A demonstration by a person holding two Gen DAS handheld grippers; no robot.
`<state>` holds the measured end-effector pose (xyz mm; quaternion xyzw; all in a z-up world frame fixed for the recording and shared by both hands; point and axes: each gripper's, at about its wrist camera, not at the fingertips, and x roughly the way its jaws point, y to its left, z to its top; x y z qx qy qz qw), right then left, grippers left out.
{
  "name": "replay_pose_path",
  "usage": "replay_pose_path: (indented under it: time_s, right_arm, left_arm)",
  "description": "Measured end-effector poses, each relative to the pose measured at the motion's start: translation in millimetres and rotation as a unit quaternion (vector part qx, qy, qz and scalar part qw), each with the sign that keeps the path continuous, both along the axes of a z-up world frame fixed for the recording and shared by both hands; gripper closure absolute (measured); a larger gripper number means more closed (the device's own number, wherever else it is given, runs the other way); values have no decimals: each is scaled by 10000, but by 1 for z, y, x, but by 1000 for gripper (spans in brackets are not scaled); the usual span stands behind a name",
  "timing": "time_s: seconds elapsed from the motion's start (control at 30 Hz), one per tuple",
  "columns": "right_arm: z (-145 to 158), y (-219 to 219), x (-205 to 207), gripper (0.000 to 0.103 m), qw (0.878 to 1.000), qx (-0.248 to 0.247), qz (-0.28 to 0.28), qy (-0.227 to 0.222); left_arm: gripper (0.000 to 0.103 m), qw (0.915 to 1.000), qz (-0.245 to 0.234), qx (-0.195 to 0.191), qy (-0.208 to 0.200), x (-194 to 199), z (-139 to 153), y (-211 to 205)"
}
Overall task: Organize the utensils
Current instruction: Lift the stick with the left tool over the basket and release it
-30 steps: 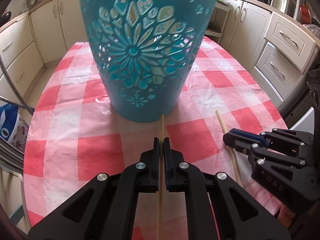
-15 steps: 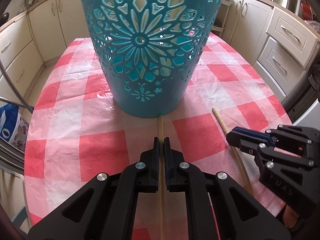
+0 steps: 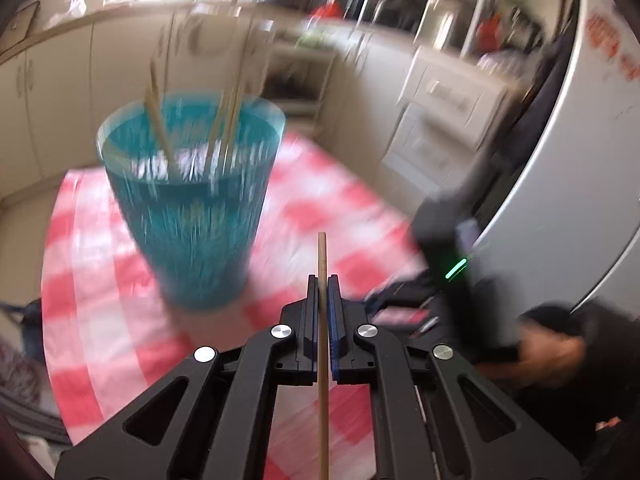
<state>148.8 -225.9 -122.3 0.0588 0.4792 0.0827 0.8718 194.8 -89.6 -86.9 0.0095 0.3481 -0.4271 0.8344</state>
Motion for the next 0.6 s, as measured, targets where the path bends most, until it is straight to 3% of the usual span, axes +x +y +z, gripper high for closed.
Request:
replay_pose_path:
  time_s: [0.13,0.3,0.43,0.6]
  right_arm:
    - [0,-3,-1,93,10000,-2,-2,-1]
    - [0,-4,0,93,10000,29,-4,1]
    - [0,-3,0,93,10000,26,10,-18]
    - [0,-2,1,93,10000,41,36,-51]
  left_arm:
    - [99,9960,418,-744,-247,14,36,20]
    - [99,9764,1145,-1612,-864,39,89,38]
    - [99,9586,1670,-1860,-1365,59,110,33]
    - [99,9375,2368,-1934,-1663,85,108,29]
